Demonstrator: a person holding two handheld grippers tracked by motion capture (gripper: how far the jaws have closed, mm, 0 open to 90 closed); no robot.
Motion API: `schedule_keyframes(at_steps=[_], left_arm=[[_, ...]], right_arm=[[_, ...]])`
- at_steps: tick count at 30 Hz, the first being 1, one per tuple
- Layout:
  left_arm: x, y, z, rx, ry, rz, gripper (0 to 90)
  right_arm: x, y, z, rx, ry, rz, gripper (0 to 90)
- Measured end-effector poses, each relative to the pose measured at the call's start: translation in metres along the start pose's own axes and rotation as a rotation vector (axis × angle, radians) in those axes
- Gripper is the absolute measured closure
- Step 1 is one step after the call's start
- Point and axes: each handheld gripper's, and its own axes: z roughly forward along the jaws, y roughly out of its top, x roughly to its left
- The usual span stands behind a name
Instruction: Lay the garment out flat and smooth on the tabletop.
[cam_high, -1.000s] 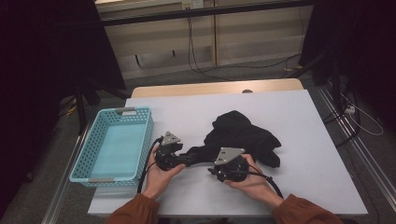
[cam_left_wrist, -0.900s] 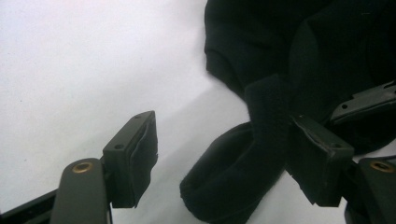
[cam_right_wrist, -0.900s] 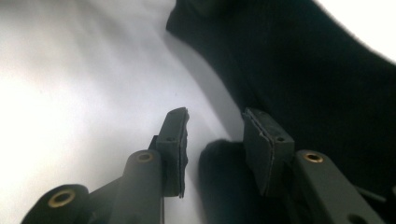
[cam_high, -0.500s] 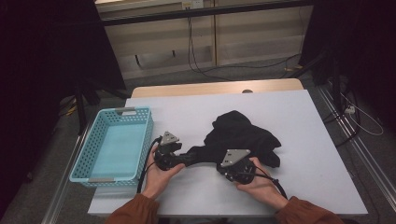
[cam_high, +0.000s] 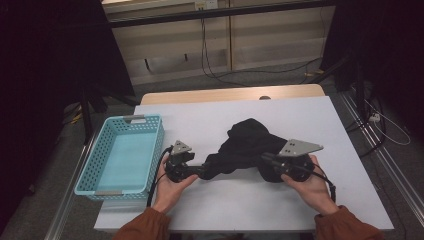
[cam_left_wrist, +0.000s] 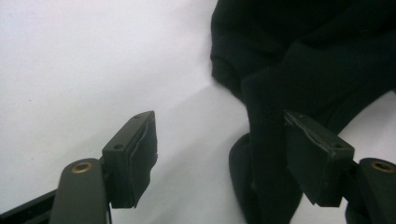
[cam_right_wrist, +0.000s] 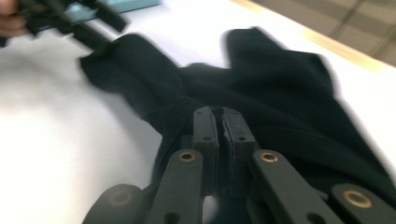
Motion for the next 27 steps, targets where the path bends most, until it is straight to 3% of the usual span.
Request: schedule_keyframes(at_steps=[6, 11, 15, 19, 21, 24, 27], left_arm=[[-0.004, 0.0, 0.002, 0.005, -0.006, 0.013, 30.3], [-0.009, 0.001, -0.001, -0.007, -0.069, 0.028, 38.1], [-0.029, 0.0, -0.007, -0.018, -0.152, 0.126, 47.7], [-0.047, -0.003, -0.01, 0.005, -0.246, 0.213, 58.4], [-0.053, -0.006, -0.007, 0.018, -0.274, 0.247, 63.8], [-0.06, -0.009, -0.001, 0.053, -0.309, 0.276, 64.8], [-0.069, -0.012, 0.006, 0.085, -0.313, 0.302, 58.0]], right_arm=[[-0.023, 0.0, -0.013, -0.041, -0.066, 0.048, 86.3], [-0.036, 0.004, -0.025, -0.089, -0.105, 0.079, 86.3], [-0.043, 0.001, -0.024, -0.087, -0.117, 0.098, 86.3], [-0.042, -0.003, -0.017, -0.062, -0.113, 0.096, 86.3], [-0.04, -0.002, -0.016, -0.062, -0.113, 0.091, 86.2], [-0.04, -0.002, -0.016, -0.063, -0.111, 0.091, 86.2], [-0.04, -0.002, -0.016, -0.06, -0.111, 0.091, 86.2]])
